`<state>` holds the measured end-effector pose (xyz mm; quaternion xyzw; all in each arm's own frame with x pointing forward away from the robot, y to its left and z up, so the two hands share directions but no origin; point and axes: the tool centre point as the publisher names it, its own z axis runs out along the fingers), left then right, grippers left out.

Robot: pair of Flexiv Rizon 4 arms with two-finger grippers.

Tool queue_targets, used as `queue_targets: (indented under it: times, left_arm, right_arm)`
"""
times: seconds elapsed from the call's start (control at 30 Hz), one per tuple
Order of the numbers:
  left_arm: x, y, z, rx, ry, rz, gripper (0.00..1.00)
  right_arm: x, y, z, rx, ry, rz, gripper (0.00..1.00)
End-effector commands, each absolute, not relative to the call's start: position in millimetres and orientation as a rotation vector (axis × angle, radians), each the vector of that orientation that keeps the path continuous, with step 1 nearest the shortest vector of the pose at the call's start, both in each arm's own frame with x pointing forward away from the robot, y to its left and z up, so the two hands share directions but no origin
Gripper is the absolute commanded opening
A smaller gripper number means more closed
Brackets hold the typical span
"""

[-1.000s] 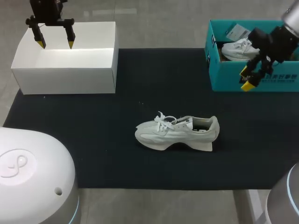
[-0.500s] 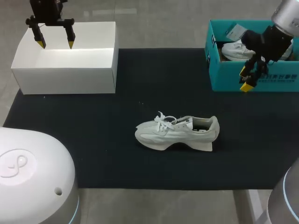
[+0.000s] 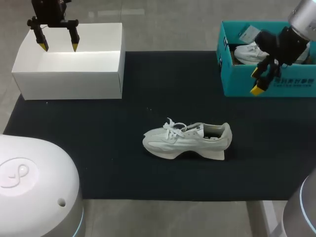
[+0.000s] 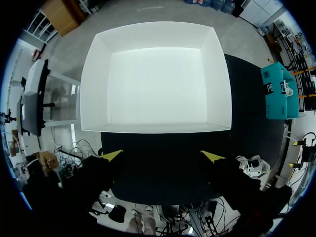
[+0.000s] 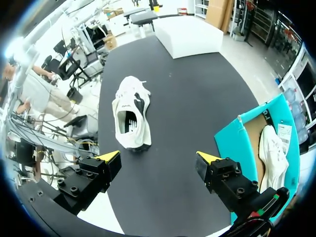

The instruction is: Take the shoe out of the shoebox, open the shoe tongue, remove and reinsert the insole, then place the shoe into the shoebox

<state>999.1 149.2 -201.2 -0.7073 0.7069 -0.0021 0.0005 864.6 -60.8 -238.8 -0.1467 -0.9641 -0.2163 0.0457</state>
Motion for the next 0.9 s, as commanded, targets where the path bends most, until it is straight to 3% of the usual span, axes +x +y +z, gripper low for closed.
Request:
queue_targets:
  times: [0.03, 0.9]
  left_arm:
    - [999.3, 149.4, -200.8, -2.221, 2.22, -0.004, 1.0]
    - [999.3, 149.4, -200.8, -2.221, 2.22, -0.004, 1.0]
  right_arm:
    - [841.0, -61.1, -260.8, -0.481, -3.007, -0.887, 1.0]
    - [802.1, -35.1, -363.9, -0.398, -2.965, -1.142, 1.0]
